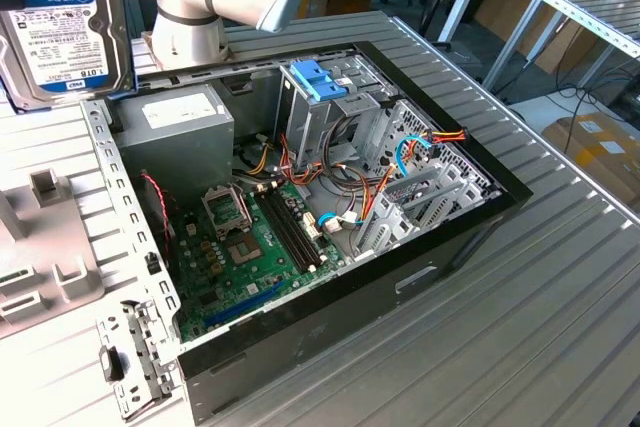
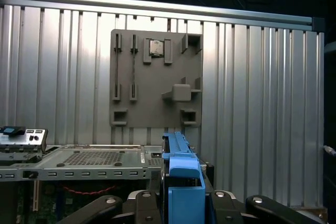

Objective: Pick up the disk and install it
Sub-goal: 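Pick up the disk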

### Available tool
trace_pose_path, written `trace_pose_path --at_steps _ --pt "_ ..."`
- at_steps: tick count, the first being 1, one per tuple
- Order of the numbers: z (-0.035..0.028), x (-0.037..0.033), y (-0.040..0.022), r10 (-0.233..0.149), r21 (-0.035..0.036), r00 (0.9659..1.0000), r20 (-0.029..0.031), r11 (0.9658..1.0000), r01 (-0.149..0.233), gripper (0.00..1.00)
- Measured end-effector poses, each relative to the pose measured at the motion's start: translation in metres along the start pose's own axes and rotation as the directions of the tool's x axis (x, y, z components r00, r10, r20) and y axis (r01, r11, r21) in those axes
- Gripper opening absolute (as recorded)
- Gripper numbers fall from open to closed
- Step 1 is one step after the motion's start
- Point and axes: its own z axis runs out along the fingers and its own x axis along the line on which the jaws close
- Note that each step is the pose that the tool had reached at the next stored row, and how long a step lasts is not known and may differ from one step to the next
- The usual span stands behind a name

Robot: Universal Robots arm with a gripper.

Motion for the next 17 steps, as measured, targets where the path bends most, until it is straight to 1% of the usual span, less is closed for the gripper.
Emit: trace_pose_path --at_steps 17 --pt "-0.0006 0.0056 -0.0035 0.000 0.0000 1.0000 0.0000 1.0000 0.000 0.37"
